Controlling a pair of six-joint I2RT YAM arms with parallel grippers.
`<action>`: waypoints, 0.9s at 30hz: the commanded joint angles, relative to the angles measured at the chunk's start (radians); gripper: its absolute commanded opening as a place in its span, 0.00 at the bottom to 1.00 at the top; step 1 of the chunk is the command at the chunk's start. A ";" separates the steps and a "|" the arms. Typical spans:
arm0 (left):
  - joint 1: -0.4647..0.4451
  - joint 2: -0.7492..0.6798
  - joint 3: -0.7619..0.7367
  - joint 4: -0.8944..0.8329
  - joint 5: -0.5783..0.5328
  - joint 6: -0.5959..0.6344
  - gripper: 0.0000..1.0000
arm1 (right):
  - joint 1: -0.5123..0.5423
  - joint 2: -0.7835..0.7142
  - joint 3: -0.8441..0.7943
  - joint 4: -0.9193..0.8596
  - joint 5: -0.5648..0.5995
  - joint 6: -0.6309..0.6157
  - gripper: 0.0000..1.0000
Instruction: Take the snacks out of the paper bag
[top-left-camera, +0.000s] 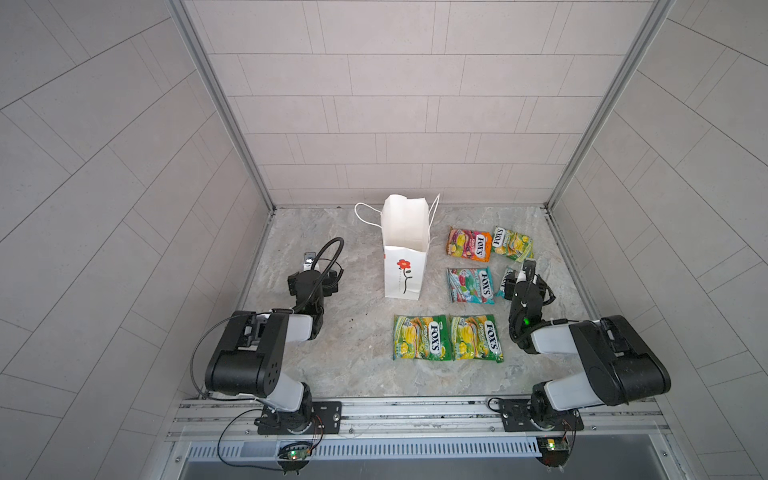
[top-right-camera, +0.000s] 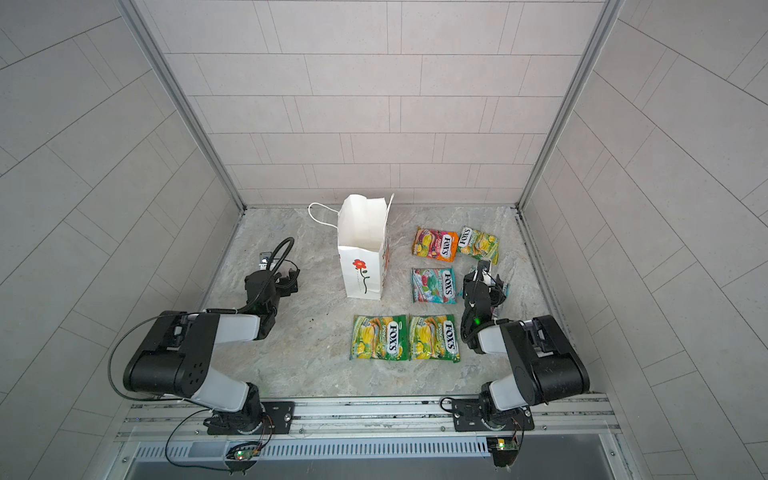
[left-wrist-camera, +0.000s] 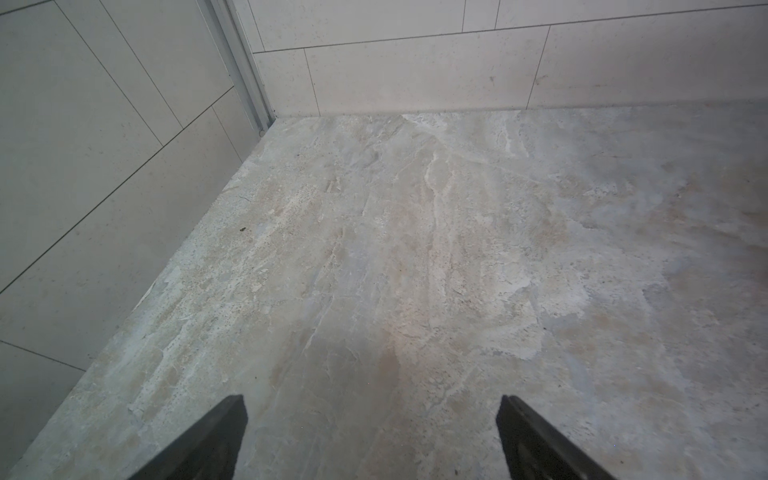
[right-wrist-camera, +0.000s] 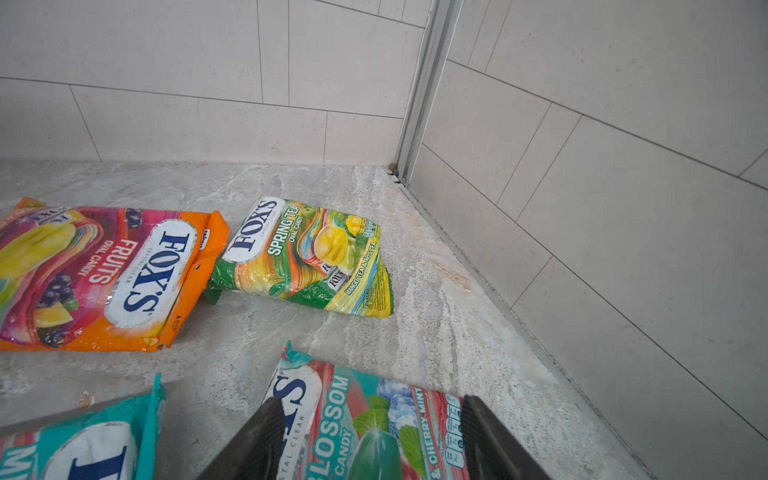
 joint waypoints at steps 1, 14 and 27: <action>0.013 0.032 -0.002 0.080 0.017 -0.014 1.00 | -0.004 0.023 0.013 0.051 -0.026 -0.024 0.69; 0.013 0.060 0.003 0.097 0.010 -0.007 1.00 | -0.006 0.109 0.086 -0.014 -0.076 -0.036 0.99; 0.012 0.060 0.003 0.094 0.009 -0.007 1.00 | -0.007 0.108 0.081 -0.009 -0.077 -0.038 0.99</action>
